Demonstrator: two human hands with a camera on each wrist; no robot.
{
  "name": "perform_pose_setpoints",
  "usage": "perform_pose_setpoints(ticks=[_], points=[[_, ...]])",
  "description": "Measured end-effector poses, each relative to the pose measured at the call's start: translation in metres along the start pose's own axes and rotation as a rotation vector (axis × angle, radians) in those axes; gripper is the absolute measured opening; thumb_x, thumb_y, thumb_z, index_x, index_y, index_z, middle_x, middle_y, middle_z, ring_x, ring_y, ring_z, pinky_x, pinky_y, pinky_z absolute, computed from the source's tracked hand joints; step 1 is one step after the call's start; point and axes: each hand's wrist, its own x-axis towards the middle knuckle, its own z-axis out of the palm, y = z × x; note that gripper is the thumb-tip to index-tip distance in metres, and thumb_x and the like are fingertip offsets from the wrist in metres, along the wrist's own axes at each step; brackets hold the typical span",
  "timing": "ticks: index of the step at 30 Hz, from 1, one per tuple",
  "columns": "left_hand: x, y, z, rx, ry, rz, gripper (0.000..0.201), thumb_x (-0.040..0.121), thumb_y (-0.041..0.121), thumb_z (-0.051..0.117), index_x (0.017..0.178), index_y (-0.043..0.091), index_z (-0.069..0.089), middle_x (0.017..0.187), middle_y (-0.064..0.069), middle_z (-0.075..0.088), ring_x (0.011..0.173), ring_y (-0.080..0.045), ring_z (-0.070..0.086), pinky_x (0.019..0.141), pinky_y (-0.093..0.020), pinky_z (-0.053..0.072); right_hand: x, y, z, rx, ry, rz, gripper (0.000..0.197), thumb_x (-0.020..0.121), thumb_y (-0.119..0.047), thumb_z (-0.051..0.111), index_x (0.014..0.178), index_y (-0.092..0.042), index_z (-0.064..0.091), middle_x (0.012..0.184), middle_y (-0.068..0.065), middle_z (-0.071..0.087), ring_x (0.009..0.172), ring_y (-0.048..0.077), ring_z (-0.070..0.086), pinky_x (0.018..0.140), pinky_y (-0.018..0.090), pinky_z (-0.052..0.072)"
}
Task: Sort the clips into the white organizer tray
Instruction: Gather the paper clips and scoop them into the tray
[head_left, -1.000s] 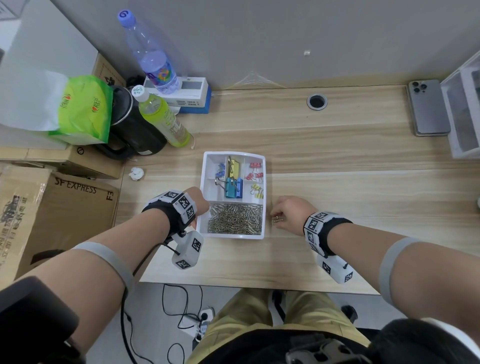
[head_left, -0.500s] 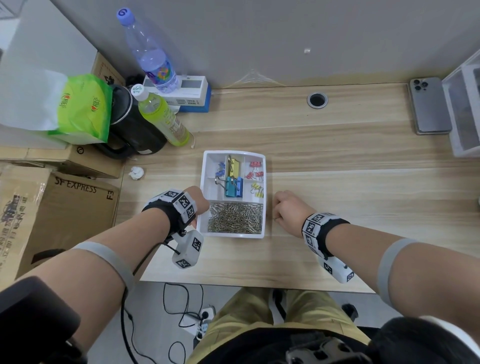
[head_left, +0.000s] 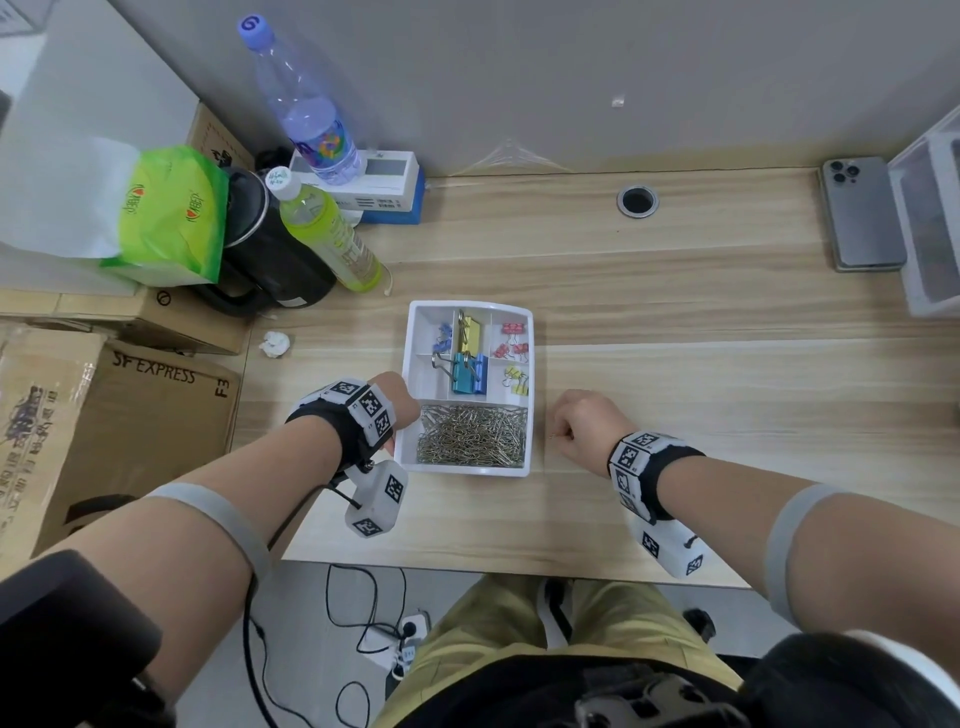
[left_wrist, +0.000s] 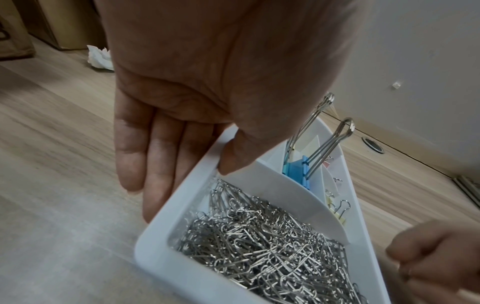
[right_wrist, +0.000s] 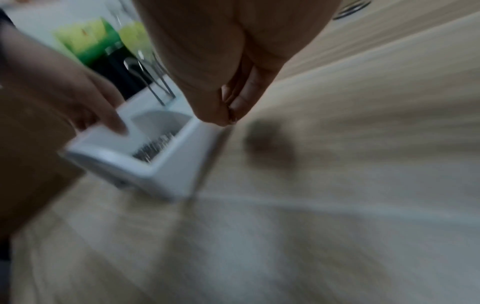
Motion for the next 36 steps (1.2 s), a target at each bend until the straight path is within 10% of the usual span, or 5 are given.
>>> perform_pose_setpoints(ticks=[14, 21, 27, 30, 36], points=[[-0.008, 0.021, 0.004, 0.006, -0.040, 0.070, 0.026, 0.097, 0.010, 0.040, 0.072, 0.006, 0.044, 0.057, -0.012, 0.053, 0.071, -0.035, 0.069, 0.043, -0.024, 0.041, 0.005, -0.049, -0.011, 0.026, 0.050, -0.156, 0.019, 0.092, -0.030, 0.063, 0.098, -0.015, 0.074, 0.096, -0.003, 0.069, 0.086, 0.012, 0.062, 0.082, 0.028, 0.054], [0.004, 0.041, 0.003, 0.272, 0.034, 0.152, 0.034, 0.098, 0.015, 0.043, 0.065, 0.011, 0.042, 0.059, -0.002, 0.045, 0.048, -0.013, 0.042, 0.046, -0.021, 0.033, 0.008, 0.005, -0.066, 0.062, 0.268, 0.113, 0.020, 0.093, -0.024, 0.058, 0.112, -0.020, 0.063, 0.099, -0.004, 0.065, 0.080, 0.012, 0.061, 0.070, 0.023, 0.048], [0.007, 0.069, -0.005, 0.481, 0.081, 0.274, 0.022, 0.096, 0.018, 0.049, 0.079, 0.009, 0.059, 0.074, 0.000, 0.056, 0.072, -0.019, 0.055, 0.065, -0.025, 0.043, 0.006, 0.039, -0.087, -0.014, 0.257, 0.321, 0.045, 0.095, -0.036, 0.051, 0.134, -0.016, 0.045, 0.124, 0.007, 0.057, 0.101, 0.027, 0.061, 0.083, 0.038, 0.051], [0.012, 0.074, -0.012, 0.549, 0.082, 0.294, 0.022, 0.095, 0.018, 0.051, 0.100, 0.005, 0.068, 0.087, -0.003, 0.069, 0.069, -0.020, 0.062, 0.055, -0.024, 0.045, 0.002, 0.044, -0.088, -0.093, 0.191, 0.381, 0.041, 0.097, -0.041, 0.045, 0.127, -0.014, 0.051, 0.111, 0.007, 0.065, 0.094, 0.027, 0.063, 0.073, 0.034, 0.050], [0.023, 0.079, -0.035, 0.352, 0.246, 0.285, 0.047, 0.090, 0.048, 0.055, 0.061, 0.013, 0.044, 0.056, 0.000, 0.046, 0.047, -0.016, 0.043, 0.045, -0.023, 0.032, 0.006, 0.048, -0.084, -0.130, 0.005, 0.378, 0.044, 0.097, -0.054, 0.038, 0.086, -0.019, 0.064, 0.081, 0.001, 0.065, 0.071, 0.020, 0.061, 0.060, 0.029, 0.047]])
